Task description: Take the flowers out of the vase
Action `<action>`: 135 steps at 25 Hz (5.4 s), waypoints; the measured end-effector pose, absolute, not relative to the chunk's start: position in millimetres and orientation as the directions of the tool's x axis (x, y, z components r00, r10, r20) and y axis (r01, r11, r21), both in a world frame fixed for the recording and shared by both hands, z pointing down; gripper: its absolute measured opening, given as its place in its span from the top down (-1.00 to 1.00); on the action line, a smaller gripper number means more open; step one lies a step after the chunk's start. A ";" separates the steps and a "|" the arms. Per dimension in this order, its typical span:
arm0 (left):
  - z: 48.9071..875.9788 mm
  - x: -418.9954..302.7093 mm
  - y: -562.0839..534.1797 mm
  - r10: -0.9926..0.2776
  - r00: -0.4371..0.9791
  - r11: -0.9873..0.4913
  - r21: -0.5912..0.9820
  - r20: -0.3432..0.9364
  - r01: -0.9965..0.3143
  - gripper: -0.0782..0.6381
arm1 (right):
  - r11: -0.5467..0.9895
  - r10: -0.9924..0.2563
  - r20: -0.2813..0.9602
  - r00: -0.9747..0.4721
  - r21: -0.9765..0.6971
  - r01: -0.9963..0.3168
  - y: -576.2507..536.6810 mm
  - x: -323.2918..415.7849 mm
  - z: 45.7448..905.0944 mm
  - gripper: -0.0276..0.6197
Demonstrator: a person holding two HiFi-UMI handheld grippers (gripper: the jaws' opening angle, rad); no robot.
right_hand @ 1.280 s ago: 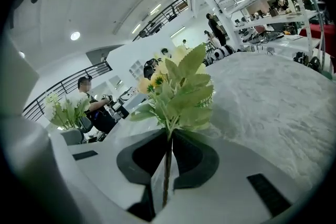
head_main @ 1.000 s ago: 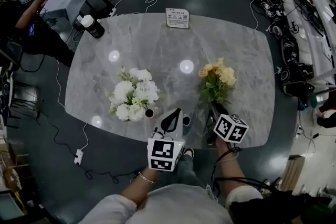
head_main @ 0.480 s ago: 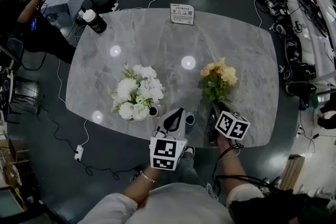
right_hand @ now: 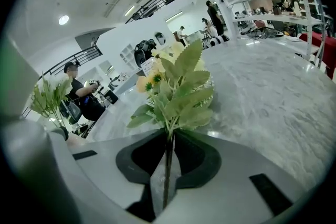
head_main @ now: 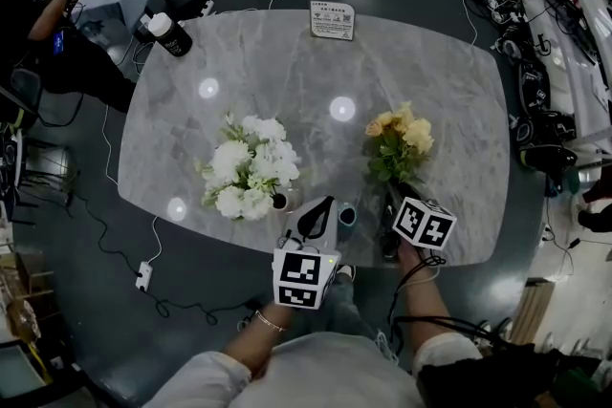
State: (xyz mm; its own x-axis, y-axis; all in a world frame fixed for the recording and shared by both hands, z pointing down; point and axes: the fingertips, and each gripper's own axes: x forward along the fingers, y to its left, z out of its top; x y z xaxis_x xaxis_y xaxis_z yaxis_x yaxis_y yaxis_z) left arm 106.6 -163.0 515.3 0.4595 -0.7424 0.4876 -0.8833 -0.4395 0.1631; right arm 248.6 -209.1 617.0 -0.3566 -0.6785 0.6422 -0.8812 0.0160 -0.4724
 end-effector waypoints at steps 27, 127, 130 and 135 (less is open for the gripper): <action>510.9 105.5 -157.5 -0.750 0.456 -0.434 0.164 0.479 -0.886 0.76 | 0.003 -0.685 0.648 -0.334 -0.456 -0.890 -196.8 257.6 606.3 0.55; 443.4 -3.6 -91.5 -0.892 0.293 -0.258 0.146 0.343 -0.955 0.76 | 0.420 -0.778 0.338 -0.529 -0.345 -0.839 -129.8 91.7 425.7 0.88; 443.7 -21.0 -104.9 -0.877 0.335 -0.300 0.151 0.344 -0.942 0.76 | 0.372 -0.802 0.342 -0.489 -0.355 -0.858 -138.9 76.8 424.7 0.88; 443.7 -47.5 -130.8 -0.844 0.406 -0.372 0.162 0.350 -0.914 0.76 | 0.293 -0.841 0.361 -0.403 -0.322 -0.900 -151.2 58.8 425.5 0.88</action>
State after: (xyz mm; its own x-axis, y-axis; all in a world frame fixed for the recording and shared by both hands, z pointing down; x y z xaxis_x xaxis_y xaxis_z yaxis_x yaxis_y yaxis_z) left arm -47.5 -130.8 443.7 0.4061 -0.8440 0.3503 -0.9138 -0.3725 0.1619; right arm 58.8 -151.2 425.5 -0.4031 -0.8409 0.3612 -0.9003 0.2934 -0.3216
